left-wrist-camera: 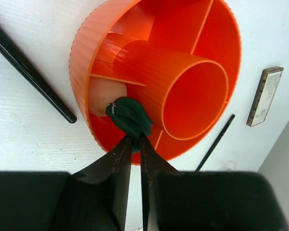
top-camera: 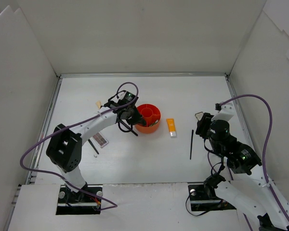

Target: Organize the makeup

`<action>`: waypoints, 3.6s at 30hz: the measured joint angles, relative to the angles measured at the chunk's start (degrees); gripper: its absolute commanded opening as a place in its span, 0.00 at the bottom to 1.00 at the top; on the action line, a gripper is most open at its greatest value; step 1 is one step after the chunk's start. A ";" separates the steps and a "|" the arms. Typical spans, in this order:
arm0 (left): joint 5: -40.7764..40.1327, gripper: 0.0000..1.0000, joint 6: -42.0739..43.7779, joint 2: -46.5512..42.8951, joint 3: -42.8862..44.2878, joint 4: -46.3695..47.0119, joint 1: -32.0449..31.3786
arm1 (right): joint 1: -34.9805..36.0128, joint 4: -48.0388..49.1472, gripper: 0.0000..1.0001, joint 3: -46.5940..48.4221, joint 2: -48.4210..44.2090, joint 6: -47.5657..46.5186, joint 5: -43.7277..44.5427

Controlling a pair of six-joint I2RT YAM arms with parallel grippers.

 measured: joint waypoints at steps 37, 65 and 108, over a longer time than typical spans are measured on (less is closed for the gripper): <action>-6.82 0.64 9.99 -19.78 -4.24 -3.43 8.76 | 0.00 0.04 0.42 0.00 0.00 0.15 -1.40; 3.39 0.53 34.51 27.96 34.36 -19.85 34.69 | -0.02 0.72 0.42 1.11 8.48 -0.68 -2.29; 10.60 0.00 44.30 -3.87 3.87 13.62 20.39 | -0.31 1.77 0.42 -2.67 3.85 -0.04 -2.91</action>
